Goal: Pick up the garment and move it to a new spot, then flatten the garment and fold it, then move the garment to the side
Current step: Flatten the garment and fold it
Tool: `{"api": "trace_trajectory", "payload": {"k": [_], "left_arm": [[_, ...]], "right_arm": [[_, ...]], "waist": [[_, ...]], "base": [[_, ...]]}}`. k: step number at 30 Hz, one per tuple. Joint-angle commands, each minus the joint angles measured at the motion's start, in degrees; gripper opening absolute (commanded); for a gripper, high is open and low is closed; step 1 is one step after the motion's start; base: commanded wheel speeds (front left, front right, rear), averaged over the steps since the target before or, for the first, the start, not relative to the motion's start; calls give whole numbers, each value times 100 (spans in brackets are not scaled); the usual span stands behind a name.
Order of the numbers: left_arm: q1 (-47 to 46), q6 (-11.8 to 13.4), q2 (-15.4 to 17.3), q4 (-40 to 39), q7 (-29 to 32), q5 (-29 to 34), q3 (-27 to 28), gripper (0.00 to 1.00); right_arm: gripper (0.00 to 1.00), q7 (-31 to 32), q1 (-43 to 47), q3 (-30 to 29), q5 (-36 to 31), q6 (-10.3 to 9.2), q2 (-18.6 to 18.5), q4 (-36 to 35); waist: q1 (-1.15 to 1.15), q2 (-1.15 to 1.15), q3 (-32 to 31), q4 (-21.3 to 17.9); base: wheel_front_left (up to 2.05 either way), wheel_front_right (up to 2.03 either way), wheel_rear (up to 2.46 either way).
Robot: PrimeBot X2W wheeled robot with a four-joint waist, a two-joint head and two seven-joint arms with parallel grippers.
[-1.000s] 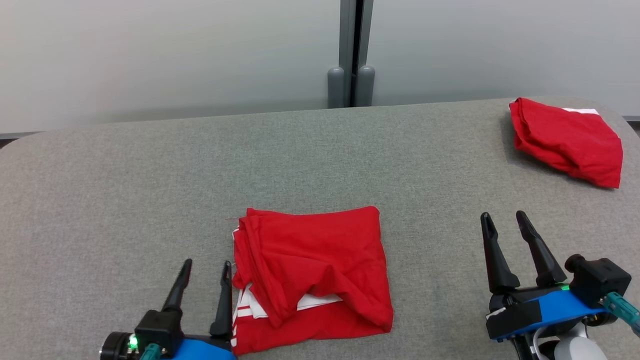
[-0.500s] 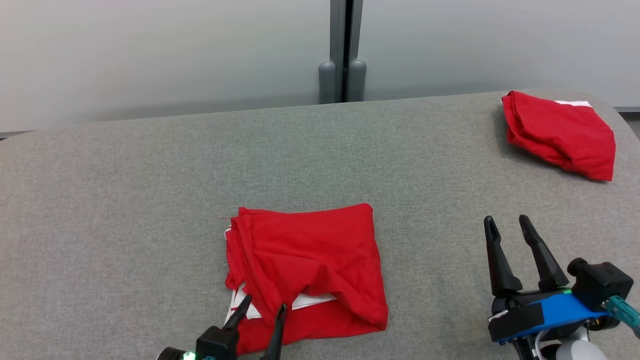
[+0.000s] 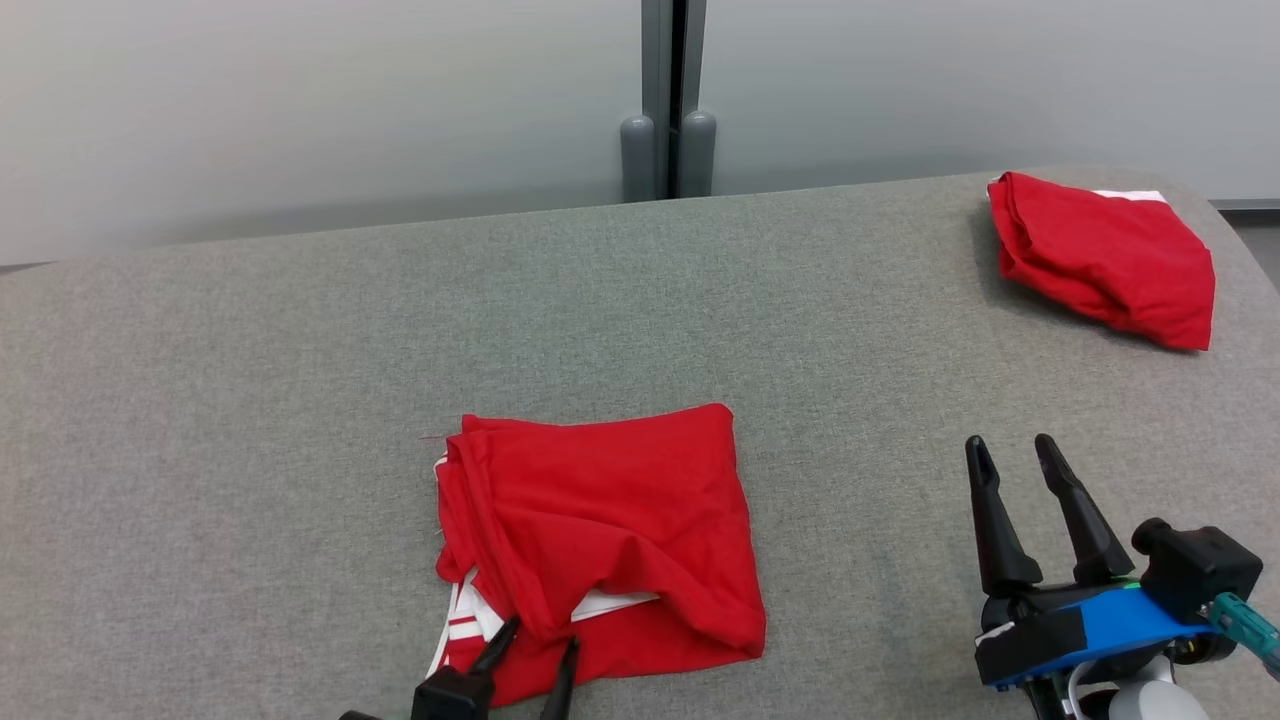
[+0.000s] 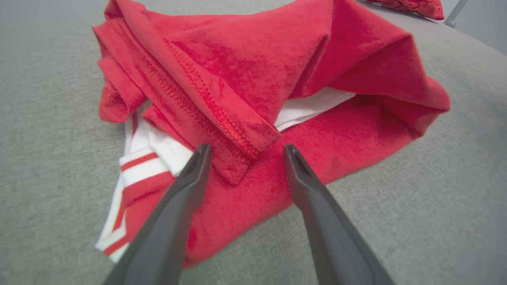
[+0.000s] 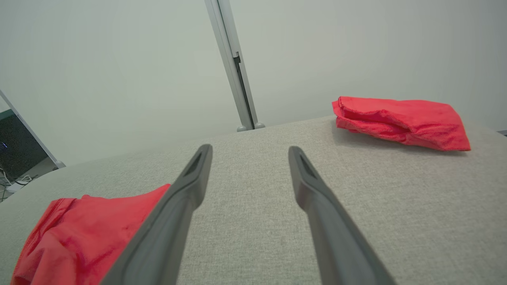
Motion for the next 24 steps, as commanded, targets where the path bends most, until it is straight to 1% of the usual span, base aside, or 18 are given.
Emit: {"api": "trace_trajectory", "payload": {"k": [1,2,3,8,13,17,21,22,23,24], "left_arm": [[-154,64,46,50,-68,29,30,17],[-185,83,60,76,-99,46,36,7],[-208,98,68,91,-134,53,38,0],[-222,193,132,49,-259,90,51,0],[4,360,273,-264,-316,131,109,0],[262,468,376,-587,-260,117,122,0],[472,524,447,-789,-129,55,137,0],[489,516,445,-809,-97,41,126,5],[489,516,444,-830,-83,44,113,32],[485,526,437,-833,-80,31,107,77]], "right_arm": [[100,-24,-56,-5,15,4,-40,9],[100,-31,-55,-16,18,4,-45,14],[100,-35,-50,-27,18,4,-46,21],[100,-55,25,-40,10,4,-32,56],[100,-79,102,-76,24,4,-20,100],[100,-113,157,-105,36,4,-9,140],[100,-136,175,-136,37,4,3,201],[100,-142,168,-134,39,4,6,219],[100,-136,160,-127,42,4,7,239],[100,-143,155,-123,40,4,10,250]], "waist": [[0,0,0,-2],[0,0,-2,1],[0,0,-5,8],[0,0,-71,59],[0,0,-149,130],[0,0,-184,187],[0,0,-190,237],[0,0,-187,247],[0,0,-184,256],[0,0,-182,264]], "base": [[0,0,0],[0,0,0],[0,0,0],[0,0,0],[0,0,0],[0,0,0],[0,0,0],[0,0,0],[0,0,0],[0,0,0]]}}
